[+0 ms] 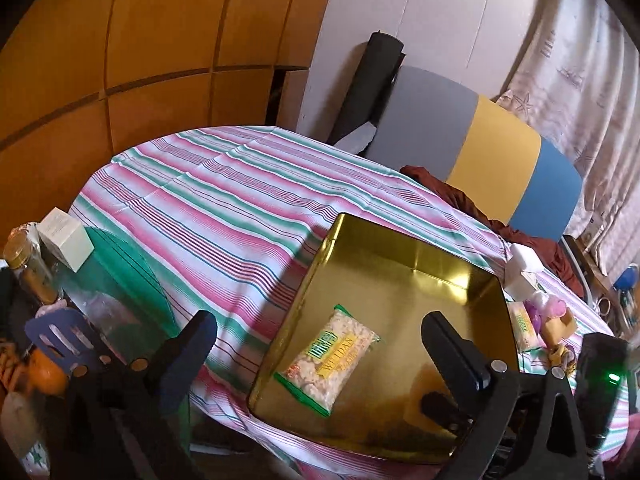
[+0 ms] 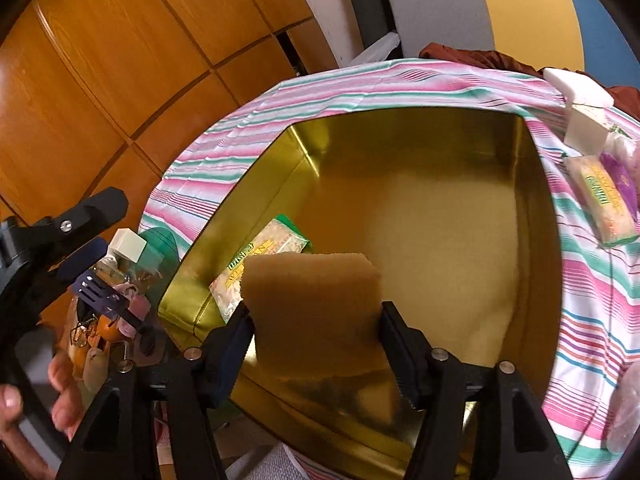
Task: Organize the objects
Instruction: 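Carry the cracker packet and sponge into the gold tray and release both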
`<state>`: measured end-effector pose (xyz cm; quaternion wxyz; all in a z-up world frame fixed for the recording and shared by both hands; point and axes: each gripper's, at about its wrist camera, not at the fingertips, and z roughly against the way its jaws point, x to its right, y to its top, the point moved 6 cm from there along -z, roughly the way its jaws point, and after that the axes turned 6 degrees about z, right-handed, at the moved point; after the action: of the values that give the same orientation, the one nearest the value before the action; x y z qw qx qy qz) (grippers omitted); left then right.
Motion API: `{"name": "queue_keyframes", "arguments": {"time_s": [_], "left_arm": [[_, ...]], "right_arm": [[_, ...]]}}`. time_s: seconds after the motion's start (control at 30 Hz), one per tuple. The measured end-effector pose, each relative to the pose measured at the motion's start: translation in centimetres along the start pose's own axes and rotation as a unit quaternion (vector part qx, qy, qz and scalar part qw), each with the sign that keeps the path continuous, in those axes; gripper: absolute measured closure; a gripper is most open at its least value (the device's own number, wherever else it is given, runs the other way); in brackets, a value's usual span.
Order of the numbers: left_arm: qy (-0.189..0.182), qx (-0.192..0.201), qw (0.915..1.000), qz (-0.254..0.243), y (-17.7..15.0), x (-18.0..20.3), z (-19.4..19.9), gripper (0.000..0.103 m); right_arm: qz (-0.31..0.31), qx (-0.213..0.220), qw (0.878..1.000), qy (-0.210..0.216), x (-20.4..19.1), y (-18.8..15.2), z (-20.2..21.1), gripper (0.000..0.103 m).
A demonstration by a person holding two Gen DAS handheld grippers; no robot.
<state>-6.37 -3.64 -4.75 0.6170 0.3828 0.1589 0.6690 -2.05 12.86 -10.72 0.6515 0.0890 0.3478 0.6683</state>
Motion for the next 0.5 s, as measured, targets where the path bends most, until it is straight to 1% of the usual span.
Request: {"name": "queue_keyframes", "arguments": {"time_s": [0.07, 0.13, 0.17, 0.27, 0.37, 0.5], "left_arm": [[-0.012, -0.002, 0.9999, 0.000, -0.3, 0.3, 0.1, 0.000], [-0.018, 0.001, 0.9998, -0.002, -0.5, 0.7, 0.1, 0.000], [-0.020, 0.002, 0.9998, -0.004, -0.5, 0.8, 0.1, 0.000], [-0.024, 0.005, 0.9997, -0.007, -0.8, 1.1, 0.2, 0.000], [-0.036, -0.002, 0.9993, -0.008, -1.3, 1.6, 0.0, 0.000], [-0.049, -0.013, 0.9984, -0.026, -2.3, 2.9, -0.2, 0.000]], "right_arm": [[-0.002, 0.010, 1.000, 0.005, 0.0, 0.1, 0.4, 0.033], [-0.003, 0.028, 1.000, 0.009, 0.2, 0.2, 1.4, 0.023], [-0.003, 0.037, 0.999, 0.006, 0.3, 0.3, 1.9, 0.022], [-0.006, 0.050, 0.999, 0.002, 0.7, 0.3, 3.1, 0.022], [-0.019, 0.069, 0.997, -0.002, 1.8, 0.0, 4.8, 0.022], [-0.031, 0.080, 0.996, -0.025, 3.7, -0.9, 6.8, 0.022]]}}
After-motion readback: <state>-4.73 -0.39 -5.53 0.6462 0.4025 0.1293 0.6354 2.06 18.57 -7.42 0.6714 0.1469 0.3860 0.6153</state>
